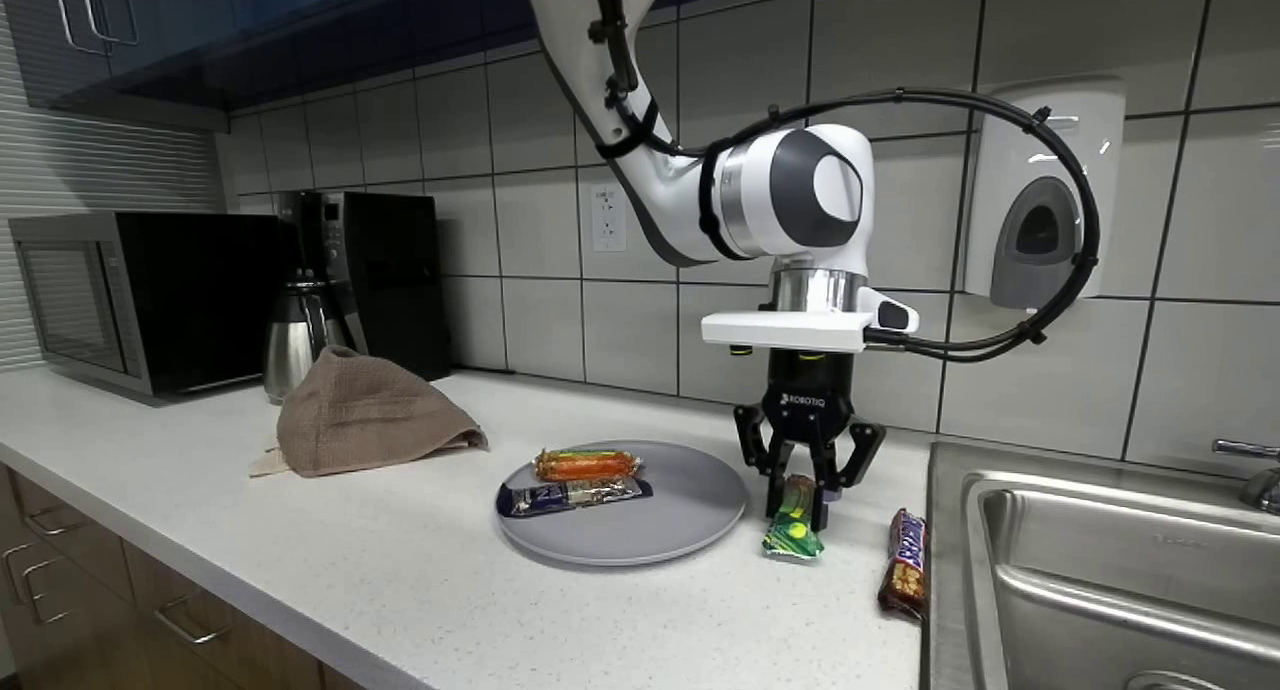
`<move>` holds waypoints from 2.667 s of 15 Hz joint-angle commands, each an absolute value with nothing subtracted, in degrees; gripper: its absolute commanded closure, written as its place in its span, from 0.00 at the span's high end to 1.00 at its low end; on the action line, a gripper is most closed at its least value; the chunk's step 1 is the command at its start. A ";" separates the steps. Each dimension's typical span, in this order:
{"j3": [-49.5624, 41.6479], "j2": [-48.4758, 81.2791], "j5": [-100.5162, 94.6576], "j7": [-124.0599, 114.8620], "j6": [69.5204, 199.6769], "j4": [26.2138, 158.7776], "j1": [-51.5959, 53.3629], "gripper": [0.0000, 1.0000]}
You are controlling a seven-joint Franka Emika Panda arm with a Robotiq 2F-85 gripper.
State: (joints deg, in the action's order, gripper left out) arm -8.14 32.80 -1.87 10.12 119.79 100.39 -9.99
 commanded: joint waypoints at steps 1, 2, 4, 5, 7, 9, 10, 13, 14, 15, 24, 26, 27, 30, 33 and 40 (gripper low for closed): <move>-7.04 30.05 -1.87 11.55 119.41 101.85 -11.20 0.17; -7.06 29.51 -1.91 11.54 119.72 102.26 -11.15 0.17; -7.04 28.72 -1.97 11.54 119.94 102.75 -11.03 0.17; -7.01 28.29 -2.01 11.56 120.02 103.09 -10.95 0.17; -6.85 27.59 -2.01 11.56 120.01 103.60 -10.76 0.17; -6.61 26.82 -2.09 11.38 120.08 104.45 -10.41 0.17; -6.45 26.50 -2.12 11.27 120.15 104.86 -10.25 0.17; -5.98 25.32 -2.27 10.71 120.41 106.43 -9.57 0.17; -5.73 24.90 -2.12 10.57 120.46 107.00 -9.40 0.17; -5.62 24.55 -2.19 10.29 120.57 107.49 -9.09 0.17; -3.29 22.69 -1.47 5.28 120.21 111.06 -4.57 0.17; -2.85 22.98 -1.23 4.02 120.03 110.97 -3.68 0.17; -2.67 23.17 -1.14 3.45 119.95 110.87 -3.33 0.17; -2.45 23.64 -1.05 2.61 119.83 110.57 -2.69 0.17; -2.33 24.30 -0.95 2.75 119.64 110.10 -2.62 0.17; -2.30 25.47 -1.07 2.87 119.32 109.50 -2.58 0.67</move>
State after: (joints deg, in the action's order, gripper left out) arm -2.76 25.67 -1.55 3.64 119.98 109.70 -2.36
